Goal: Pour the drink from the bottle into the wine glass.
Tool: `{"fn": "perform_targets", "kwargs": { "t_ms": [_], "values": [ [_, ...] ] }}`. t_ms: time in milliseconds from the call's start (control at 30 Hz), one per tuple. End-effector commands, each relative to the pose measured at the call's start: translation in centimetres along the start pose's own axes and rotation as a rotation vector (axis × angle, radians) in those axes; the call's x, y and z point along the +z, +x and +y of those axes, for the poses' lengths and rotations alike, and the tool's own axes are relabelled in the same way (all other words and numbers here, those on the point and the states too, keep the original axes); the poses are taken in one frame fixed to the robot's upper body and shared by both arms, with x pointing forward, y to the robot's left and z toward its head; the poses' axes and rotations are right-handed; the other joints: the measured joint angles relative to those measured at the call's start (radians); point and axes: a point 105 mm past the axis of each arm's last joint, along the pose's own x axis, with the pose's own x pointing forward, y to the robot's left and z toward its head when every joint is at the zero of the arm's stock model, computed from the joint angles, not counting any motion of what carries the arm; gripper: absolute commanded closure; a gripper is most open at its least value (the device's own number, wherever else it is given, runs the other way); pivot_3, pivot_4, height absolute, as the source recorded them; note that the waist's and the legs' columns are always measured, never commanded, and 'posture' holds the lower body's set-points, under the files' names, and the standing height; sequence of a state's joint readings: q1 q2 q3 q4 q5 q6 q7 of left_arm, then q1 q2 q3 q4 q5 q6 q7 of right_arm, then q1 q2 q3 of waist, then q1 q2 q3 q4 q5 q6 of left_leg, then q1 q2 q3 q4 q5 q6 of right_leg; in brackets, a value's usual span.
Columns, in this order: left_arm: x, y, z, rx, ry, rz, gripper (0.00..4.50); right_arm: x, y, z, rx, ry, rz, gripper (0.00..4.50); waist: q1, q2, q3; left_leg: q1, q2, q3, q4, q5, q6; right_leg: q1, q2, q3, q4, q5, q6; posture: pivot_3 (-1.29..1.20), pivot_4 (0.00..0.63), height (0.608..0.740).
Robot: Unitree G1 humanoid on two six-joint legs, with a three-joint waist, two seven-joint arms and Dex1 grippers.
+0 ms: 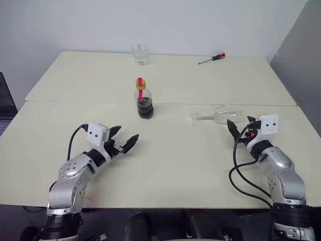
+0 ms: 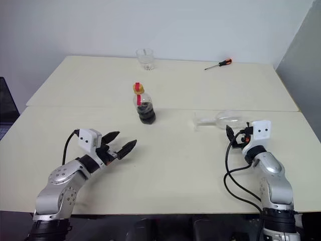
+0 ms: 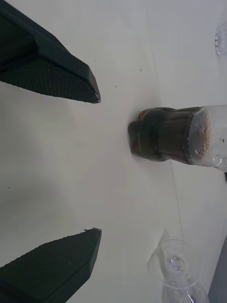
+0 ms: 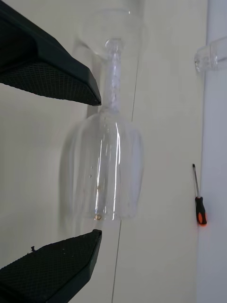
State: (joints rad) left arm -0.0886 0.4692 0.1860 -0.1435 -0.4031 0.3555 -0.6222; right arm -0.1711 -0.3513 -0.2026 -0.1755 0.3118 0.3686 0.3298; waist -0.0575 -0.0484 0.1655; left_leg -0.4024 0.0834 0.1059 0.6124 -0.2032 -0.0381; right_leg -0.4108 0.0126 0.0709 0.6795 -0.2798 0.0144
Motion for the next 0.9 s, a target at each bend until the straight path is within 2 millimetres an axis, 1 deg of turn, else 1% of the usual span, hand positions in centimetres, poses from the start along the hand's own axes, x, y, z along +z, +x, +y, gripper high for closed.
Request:
{"fn": "perform_targets", "kwargs": {
  "t_ms": [33, 100, 200, 300, 433, 567, 633, 733, 900],
  "values": [
    [1.8, -0.2, 0.1, 0.016, 0.019, -0.06, 0.0, 1.6, -0.3, 1.1, 0.077, -0.003, -0.043, 0.03, 0.0, 0.0, 0.0, 0.0, 0.0, 0.0, 0.0, 0.0, 0.0, 0.0, 0.0, 0.0, 0.0, 0.0, 0.0, 0.0, 0.15, 0.74],
    [1.6, -0.3, 0.5, 0.045, 0.006, -0.066, 0.0, 1.6, -0.3, 2.0, 0.125, -0.014, -0.032, 0.03, 0.0, 0.0, 0.0, 0.0, 0.0, 0.0, 0.0, 0.0, 0.0, 0.0, 0.0, 0.0, 0.0, 0.0, 0.0, 0.0, 0.15, 0.74],
    [0.9, -0.4, 0.3, 0.04, 0.004, -0.043, 0.0, 1.8, -0.3, 2.7, 0.167, -0.02, -0.025, 0.03, 0.0, 0.0, 0.0, 0.0, 0.0, -0.001, 0.0, 0.0, 0.0, 0.0, 0.0, 0.0, 0.0, 0.0, 0.0, 0.0, 0.15, 0.74],
    [0.9, -0.1, 0.3, 0.043, 0.004, -0.044, 0.0, 2.1, -0.5, 3.6, 0.219, -0.01, -0.023, 0.03, 0.001, 0.0, 0.0, 0.0, 0.0, -0.001, 0.0, 0.0, 0.0, 0.0, 0.0, 0.0, 0.0, 0.0, 0.0, 0.0, 0.15, 0.74],
    [1.1, 1.5, 0.7, 0.063, 0.039, -0.051, 0.0, 2.4, -0.9, 6.6, 0.382, -0.018, 0.011, 0.03, 0.002, 0.0, 0.0, 0.0, -0.001, -0.001, 0.0, 0.0, 0.0, 0.0, 0.001, -0.001, 0.0, 0.0, 0.0, 0.0, 0.15, 0.74],
    [1.8, 4.9, 0.6, 0.121, 0.098, -0.073, 0.0, 3.1, -1.2, 10.0, 0.57, -0.056, 0.039, 0.03, 0.006, -0.001, 0.0, 0.0, -0.002, -0.004, 0.001, 0.0, 0.0, 0.002, 0.001, -0.002, 0.0, 0.0, 0.0, 0.0, 0.15, 0.74],
    [2.3, 6.1, -0.2, 0.121, 0.087, -0.099, 0.0, 3.2, -1.5, 10.9, 0.632, -0.109, 0.058, 0.03, 0.008, -0.001, 0.0, 0.0, -0.003, -0.005, 0.001, 0.0, 0.001, 0.002, 0.001, -0.002, 0.0, 0.0, 0.001, 0.0, 0.15, 0.74],
    [2.8, 7.1, -1.3, 0.105, 0.074, -0.133, 0.0, 3.0, -1.7, 11.8, 0.688, -0.186, 0.093, 0.03, 0.006, -0.001, 0.0, -0.001, -0.003, -0.005, 0.001, 0.0, 0.0, 0.002, 0.001, -0.001, -0.001, 0.0, 0.001, 0.0, 0.15, 0.74],
    [3.9, 7.5, -1.3, 0.13, 0.086, -0.199, 0.0, 3.1, -2.6, 13.3, 0.768, -0.187, 0.118, 0.03, 0.007, -0.001, 0.0, -0.003, -0.002, -0.01, 0.001, 0.0, 0.0, 0.001, 0.002, -0.005, 0.0, 0.0, 0.0, 0.0, 0.15, 0.74]
  ]
}}
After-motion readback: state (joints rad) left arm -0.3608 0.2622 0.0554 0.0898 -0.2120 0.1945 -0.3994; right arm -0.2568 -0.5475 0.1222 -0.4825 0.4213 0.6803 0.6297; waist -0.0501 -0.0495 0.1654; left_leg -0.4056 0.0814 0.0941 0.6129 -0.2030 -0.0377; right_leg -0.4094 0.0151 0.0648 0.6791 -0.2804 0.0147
